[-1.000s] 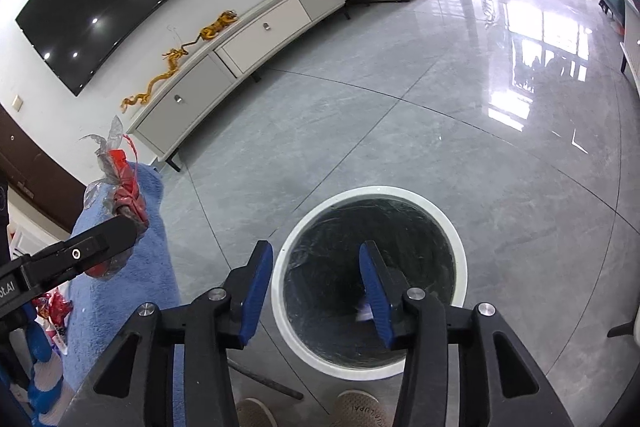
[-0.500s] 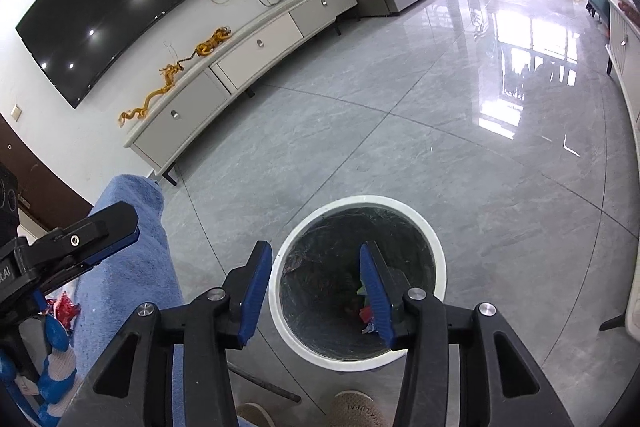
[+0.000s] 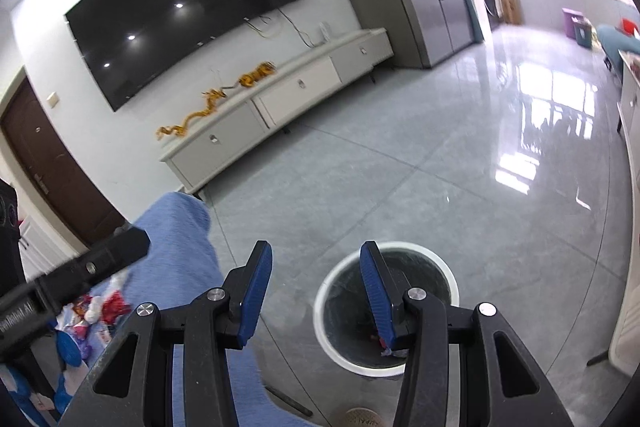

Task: Collect trash
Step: 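Move both open grippers back over the rug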

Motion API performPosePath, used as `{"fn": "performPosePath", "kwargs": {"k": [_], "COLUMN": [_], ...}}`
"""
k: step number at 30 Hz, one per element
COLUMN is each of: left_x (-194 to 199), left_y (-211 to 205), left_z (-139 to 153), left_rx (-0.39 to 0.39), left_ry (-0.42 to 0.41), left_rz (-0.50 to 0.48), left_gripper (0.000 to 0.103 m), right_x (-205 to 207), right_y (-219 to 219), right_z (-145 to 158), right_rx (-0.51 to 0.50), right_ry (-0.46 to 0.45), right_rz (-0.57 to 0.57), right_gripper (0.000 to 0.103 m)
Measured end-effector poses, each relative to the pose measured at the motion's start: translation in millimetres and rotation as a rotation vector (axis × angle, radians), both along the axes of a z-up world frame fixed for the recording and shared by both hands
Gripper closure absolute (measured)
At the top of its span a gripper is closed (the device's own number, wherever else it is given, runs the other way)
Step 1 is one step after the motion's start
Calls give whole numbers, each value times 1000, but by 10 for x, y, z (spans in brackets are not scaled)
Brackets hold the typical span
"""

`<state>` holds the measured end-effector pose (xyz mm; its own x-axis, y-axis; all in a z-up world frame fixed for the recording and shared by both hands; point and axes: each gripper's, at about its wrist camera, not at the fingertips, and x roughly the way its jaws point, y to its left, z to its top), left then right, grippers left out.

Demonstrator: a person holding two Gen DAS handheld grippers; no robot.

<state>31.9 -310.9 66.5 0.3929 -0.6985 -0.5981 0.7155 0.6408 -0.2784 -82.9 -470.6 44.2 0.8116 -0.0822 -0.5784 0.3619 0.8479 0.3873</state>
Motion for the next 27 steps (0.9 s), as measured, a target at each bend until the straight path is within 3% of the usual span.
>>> {"fn": "performPosePath", "kwargs": {"k": [5,13,27], "left_x": [-224,-353,-285], "left_y": [417,1327,3051], "left_z": [190,272,-156], "left_rx": [-5,-31,-3], "left_ry": [-71,-104,-114], "left_rz": [46,173,435], "left_gripper": [43,43,43], "right_x": [-10,72,433], "right_y": [325,873,1649], "right_z": [238,475,425], "right_rx": [-43,-99,-131], "right_ry": [-43,-79,-33], "right_rz": [63,175,339], "right_gripper": [59,59,58]}}
